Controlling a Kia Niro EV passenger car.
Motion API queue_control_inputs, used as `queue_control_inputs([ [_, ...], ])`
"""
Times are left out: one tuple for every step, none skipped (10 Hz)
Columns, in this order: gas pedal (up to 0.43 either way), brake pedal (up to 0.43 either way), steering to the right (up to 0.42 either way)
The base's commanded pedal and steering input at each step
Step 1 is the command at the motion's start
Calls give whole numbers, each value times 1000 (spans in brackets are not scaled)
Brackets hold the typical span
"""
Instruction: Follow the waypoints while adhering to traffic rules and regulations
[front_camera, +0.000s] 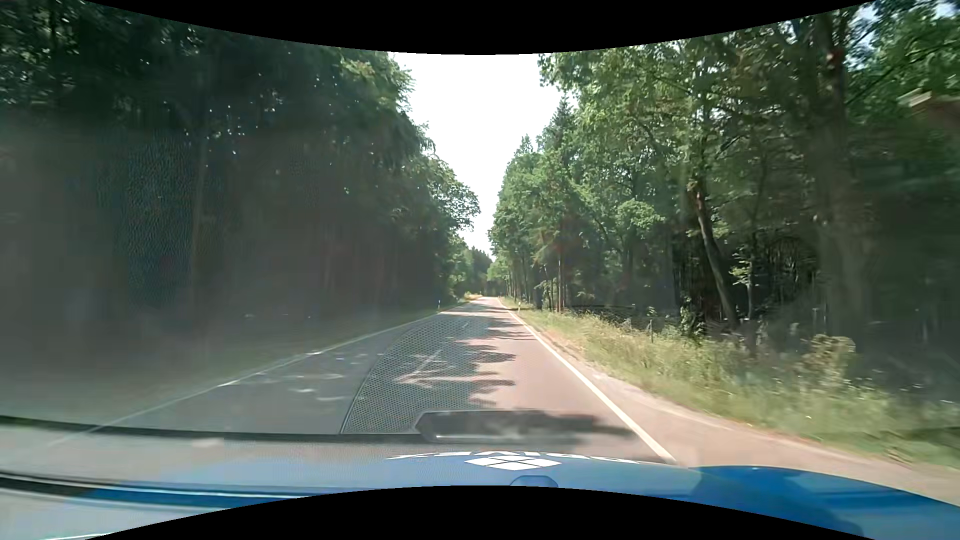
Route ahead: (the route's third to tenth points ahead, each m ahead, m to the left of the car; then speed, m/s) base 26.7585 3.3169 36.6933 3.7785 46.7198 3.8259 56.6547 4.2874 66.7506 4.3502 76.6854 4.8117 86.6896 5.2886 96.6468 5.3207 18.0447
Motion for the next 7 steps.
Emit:
queue_control_inputs([
  [157, 0, -4],
  [157, 0, -3],
  [157, 0, -1],
  [157, 0, 0],
  [157, 0, 1],
  [157, 0, 2],
  [157, 0, 3],
])
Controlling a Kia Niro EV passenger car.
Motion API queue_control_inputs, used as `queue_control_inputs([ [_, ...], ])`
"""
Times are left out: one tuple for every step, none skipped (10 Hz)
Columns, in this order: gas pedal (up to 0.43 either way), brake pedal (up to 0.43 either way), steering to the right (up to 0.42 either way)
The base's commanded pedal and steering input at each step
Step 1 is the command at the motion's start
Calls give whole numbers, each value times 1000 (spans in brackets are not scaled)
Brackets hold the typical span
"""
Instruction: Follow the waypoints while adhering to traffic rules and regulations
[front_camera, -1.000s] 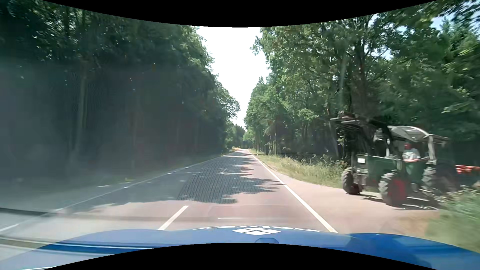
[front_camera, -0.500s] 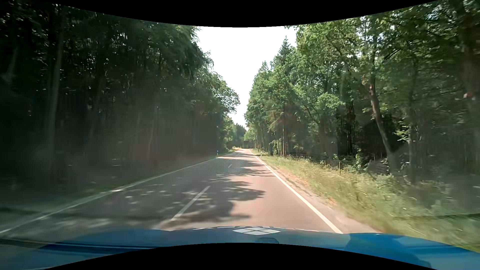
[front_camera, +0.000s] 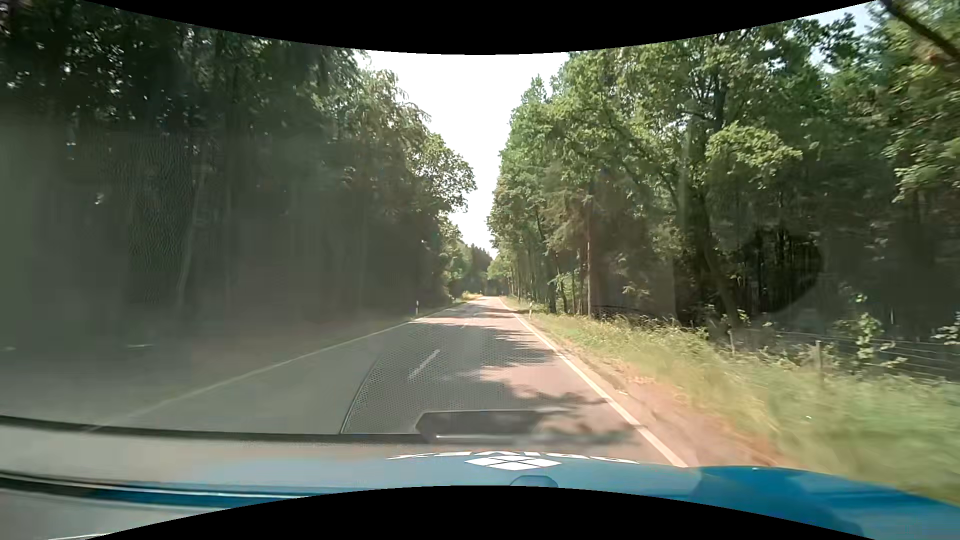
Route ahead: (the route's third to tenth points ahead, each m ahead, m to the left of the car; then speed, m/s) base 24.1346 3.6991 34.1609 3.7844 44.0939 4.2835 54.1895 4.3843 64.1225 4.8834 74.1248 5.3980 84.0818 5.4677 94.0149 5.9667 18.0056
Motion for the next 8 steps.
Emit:
queue_control_inputs([
  [157, 0, 3],
  [157, 0, 0],
  [157, 0, 0],
  [157, 0, -1],
  [157, 0, -1],
  [157, 0, -2],
  [157, 0, -3],
  [169, 0, -3],
])
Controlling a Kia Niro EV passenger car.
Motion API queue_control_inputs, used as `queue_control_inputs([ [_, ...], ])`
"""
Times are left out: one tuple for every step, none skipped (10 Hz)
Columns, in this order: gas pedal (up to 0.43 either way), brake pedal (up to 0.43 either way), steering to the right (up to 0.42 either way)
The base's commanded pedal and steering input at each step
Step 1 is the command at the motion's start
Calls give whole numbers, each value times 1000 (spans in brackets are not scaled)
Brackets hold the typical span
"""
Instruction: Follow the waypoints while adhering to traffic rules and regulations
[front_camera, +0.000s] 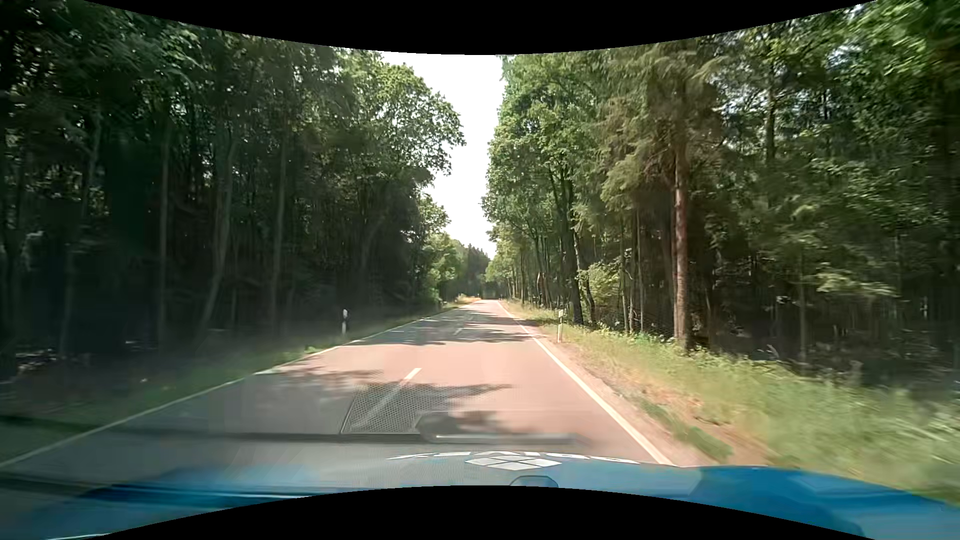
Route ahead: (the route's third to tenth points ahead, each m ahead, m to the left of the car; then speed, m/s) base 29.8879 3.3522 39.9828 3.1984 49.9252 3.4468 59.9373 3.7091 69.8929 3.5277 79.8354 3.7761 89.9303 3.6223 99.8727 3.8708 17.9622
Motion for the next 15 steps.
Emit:
queue_control_inputs([
  [169, 0, -3],
  [177, 0, -3],
  [177, 0, -3],
  [177, 0, -3],
  [177, 0, -2],
  [177, 0, -2],
  [177, 0, -2],
  [177, 0, -4],
  [177, 0, -4],
  [177, 0, -3],
  [177, 0, -3],
  [189, 0, -3],
  [189, 0, -4],
  [189, 0, -4],
  [189, 0, -4],
])
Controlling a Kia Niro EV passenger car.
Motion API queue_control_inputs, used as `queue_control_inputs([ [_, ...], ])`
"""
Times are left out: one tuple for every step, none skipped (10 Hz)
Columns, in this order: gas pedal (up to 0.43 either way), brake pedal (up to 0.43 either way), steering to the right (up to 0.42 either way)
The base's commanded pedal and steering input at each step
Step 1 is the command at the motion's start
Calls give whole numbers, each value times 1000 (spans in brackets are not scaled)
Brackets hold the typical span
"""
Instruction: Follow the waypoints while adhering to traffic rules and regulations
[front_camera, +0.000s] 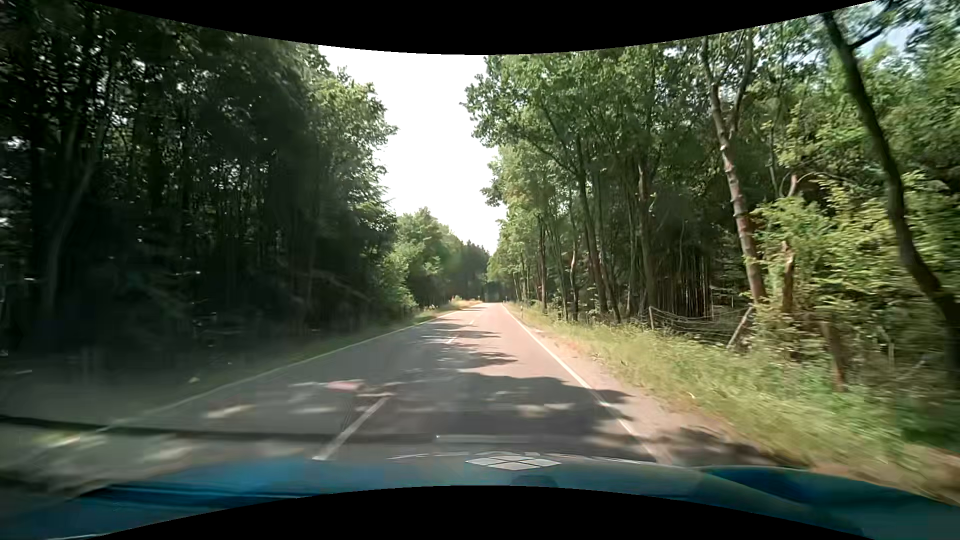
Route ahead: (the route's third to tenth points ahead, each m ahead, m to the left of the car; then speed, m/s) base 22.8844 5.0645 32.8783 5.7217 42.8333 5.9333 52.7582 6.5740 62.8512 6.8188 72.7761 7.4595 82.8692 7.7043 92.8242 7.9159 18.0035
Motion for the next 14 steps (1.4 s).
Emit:
queue_control_inputs([
  [189, 0, -4],
  [189, 0, -4],
  [189, 0, -2],
  [189, 0, -1],
  [189, 0, 0],
  [189, 0, 0],
  [189, 0, 0],
  [177, 0, 0],
  [177, 0, 0],
  [177, 0, 0],
  [177, 0, -1],
  [177, 0, -1],
  [177, 0, 0],
  [177, 0, 0],
])
